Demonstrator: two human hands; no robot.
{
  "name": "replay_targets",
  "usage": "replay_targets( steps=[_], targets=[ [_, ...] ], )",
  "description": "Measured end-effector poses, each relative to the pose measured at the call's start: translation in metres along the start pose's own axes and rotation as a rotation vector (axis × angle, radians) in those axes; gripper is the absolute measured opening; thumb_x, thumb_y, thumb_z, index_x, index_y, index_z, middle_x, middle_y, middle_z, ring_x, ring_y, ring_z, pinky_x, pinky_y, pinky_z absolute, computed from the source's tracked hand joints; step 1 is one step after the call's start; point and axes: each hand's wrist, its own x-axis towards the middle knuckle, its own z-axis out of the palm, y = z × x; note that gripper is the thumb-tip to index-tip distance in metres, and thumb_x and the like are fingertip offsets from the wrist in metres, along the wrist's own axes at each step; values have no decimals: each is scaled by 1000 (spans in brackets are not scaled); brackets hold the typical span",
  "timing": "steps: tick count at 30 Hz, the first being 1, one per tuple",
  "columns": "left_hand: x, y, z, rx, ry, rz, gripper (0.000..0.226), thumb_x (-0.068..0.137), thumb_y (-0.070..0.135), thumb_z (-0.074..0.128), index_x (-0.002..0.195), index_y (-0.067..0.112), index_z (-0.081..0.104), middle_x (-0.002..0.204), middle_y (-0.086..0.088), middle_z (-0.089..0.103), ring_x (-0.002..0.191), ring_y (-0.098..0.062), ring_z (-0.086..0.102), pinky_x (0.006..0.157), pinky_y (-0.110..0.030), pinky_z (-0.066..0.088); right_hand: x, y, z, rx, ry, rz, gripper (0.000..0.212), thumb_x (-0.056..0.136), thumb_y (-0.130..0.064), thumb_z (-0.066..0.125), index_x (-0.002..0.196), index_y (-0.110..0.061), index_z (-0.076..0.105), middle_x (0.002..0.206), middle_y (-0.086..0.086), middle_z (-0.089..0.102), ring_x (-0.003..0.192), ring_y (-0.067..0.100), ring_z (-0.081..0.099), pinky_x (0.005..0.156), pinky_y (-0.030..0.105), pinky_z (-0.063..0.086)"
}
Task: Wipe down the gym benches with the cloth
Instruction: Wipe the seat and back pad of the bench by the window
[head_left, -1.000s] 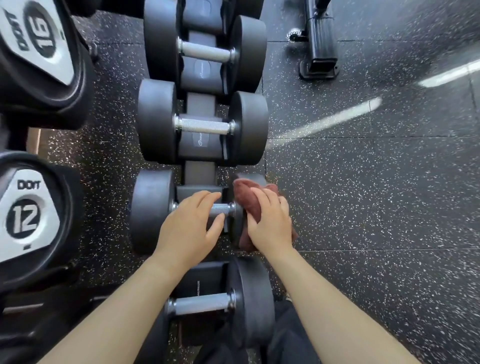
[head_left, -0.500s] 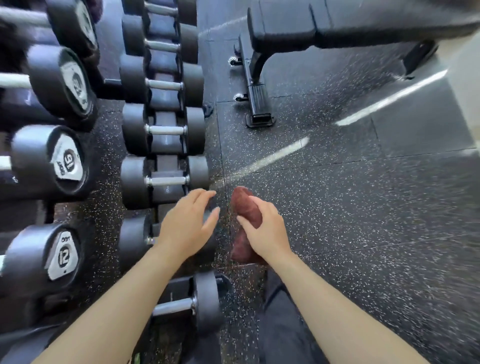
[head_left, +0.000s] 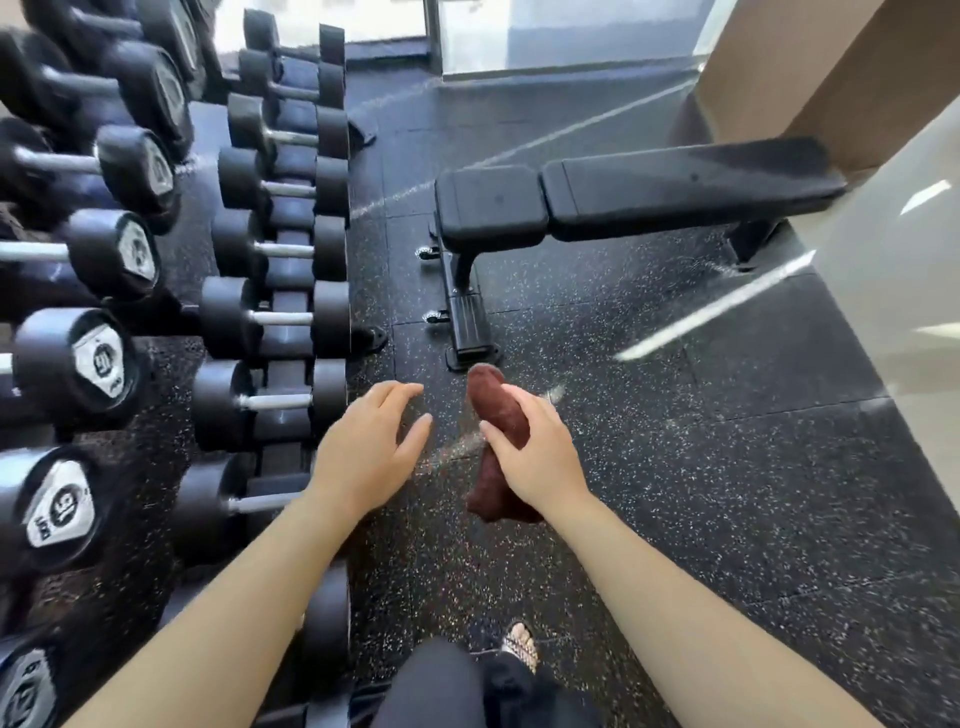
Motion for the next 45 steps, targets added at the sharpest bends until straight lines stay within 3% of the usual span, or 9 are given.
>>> replay_targets(
  steps=[11, 20, 26, 33, 39, 42, 45],
  targets=[
    [199, -9, -37, -14, 39, 93, 43, 92, 38, 47, 130, 19, 48, 130, 0, 52, 117, -22, 50, 90, -36, 44, 184, -48, -18, -47, 45, -42, 49, 88, -35, 63, 134, -22, 51, 130, 2, 53, 119, 22, 50, 103, 29, 33],
    [380, -55, -88, 28, -69, 98, 42, 93, 40, 44, 130, 22, 46, 132, 1, 50, 117, -24, 49, 90, -42, 46, 353, -92, -4, -48, 41, 57, 48, 89, -39, 61, 135, -28, 48, 131, -3, 50, 120, 23, 47, 105, 37, 35],
    [470, -80, -84, 33, -81, 49, 43, 93, 41, 44, 132, 23, 45, 133, 3, 49, 117, -23, 49, 90, -39, 46, 457, -89, 7, -77, -17, 43, 48, 90, -38, 61, 135, -27, 48, 131, -2, 50, 119, 25, 48, 104, 40, 36],
    [579, -135, -18, -1, -39, 2, 42, 92, 39, 45, 131, 23, 46, 133, 4, 49, 119, -20, 47, 93, -36, 42, 588, -35, 60, -251, -48, -40, 50, 92, -39, 58, 138, -25, 43, 140, 0, 44, 126, 27, 38, 105, 42, 35],
    [685, -213, 103, -15, -10, 15, 41, 93, 38, 45, 131, 22, 47, 132, 4, 50, 118, -19, 48, 91, -32, 41, 702, 67, 158, -448, 38, -84, 51, 91, -37, 59, 139, -27, 44, 143, 1, 42, 129, 32, 34, 94, 57, 42],
    [732, -245, 161, -27, 10, 21, 43, 93, 39, 44, 133, 22, 45, 135, 4, 48, 120, -19, 46, 92, -35, 41, 745, 116, 193, -513, 94, -87, 50, 91, -40, 58, 138, -28, 46, 144, 3, 43, 133, 36, 32, 97, 62, 37],
    [769, -270, 202, -102, 66, 41, 43, 92, 38, 46, 133, 22, 45, 135, 3, 47, 121, -20, 45, 97, -35, 39, 773, 144, 216, -570, 204, -120, 46, 91, -49, 54, 133, -31, 51, 143, -3, 46, 137, 31, 29, 103, 63, 24]
  ],
)
